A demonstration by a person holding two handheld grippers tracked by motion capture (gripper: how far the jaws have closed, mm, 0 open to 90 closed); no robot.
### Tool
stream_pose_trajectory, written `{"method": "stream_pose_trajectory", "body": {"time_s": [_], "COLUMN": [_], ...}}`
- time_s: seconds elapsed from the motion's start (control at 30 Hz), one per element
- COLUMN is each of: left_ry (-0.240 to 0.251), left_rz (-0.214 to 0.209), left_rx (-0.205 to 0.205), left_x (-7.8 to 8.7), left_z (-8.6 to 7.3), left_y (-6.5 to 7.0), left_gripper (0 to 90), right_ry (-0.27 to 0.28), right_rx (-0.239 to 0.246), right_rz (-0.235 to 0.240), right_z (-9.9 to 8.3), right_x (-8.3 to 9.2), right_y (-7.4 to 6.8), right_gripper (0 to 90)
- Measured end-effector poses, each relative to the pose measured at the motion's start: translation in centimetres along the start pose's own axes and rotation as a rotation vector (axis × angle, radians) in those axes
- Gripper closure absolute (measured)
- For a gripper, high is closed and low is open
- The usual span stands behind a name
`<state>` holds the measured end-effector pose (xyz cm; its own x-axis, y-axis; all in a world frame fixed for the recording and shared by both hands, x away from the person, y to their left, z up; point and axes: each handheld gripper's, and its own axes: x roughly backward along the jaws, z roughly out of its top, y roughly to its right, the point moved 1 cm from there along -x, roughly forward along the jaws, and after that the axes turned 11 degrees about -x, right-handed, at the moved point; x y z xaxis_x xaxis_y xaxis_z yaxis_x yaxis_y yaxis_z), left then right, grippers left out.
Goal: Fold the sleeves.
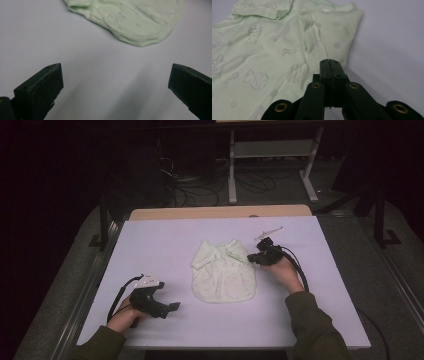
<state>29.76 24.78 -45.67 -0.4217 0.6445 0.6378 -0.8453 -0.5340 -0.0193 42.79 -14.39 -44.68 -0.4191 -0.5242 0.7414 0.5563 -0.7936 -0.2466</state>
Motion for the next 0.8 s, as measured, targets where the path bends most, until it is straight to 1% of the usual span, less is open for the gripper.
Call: {"method": "stream_pose_trajectory", "body": {"time_s": [0.1,0.3,0.4,0.5,0.53,0.6,0.67,0.73,0.8], "left_ry": [-0.001,0.002,0.001,0.000,-0.001,0.000,-0.001,-0.002,-0.002], "left_rz": [0.001,0.001,0.001,0.000,0.000,0.000,-0.001,-0.001,0.000], "left_rx": [0.000,-0.002,-0.003,-0.005,-0.006,-0.005,-0.005,-0.005,-0.005], "left_x": [0.0,0.0,0.1,0.1,0.1,0.1,0.0,0.0,0.0], "left_z": [0.0,0.0,0.0,0.0,0.0,0.0,0.0,0.0,0.0], "left_y": [0.0,0.0,0.0,0.0,0.0,0.0,0.0,0.0,0.0], "left_gripper": [0.0,0.0,0.0,0.0,0.0,0.0,0.0,0.0,0.0], "right_ry": [-0.008,-0.015,-0.012,-0.001,0.007,0.022,0.021,0.022,0.027], "right_rx": [0.011,0.030,0.030,0.028,0.029,0.024,0.027,0.035,0.027], "right_rz": [0.006,-0.006,-0.011,-0.013,-0.014,-0.015,-0.017,-0.030,-0.031], "right_z": [-0.2,-0.3,-0.3,-0.2,-0.2,-0.1,-0.2,-0.3,-0.4], "right_x": [-0.1,-0.1,0.0,0.4,0.6,0.9,1.1,1.3,1.6], "right_y": [-0.3,-0.7,-0.8,-1.0,-1.1,-1.3,-1.6,-1.8,-2.0], "right_gripper": [88.7,88.5,85.7,81.4,77.8,73.5,66.1,60.8,55.8]}}
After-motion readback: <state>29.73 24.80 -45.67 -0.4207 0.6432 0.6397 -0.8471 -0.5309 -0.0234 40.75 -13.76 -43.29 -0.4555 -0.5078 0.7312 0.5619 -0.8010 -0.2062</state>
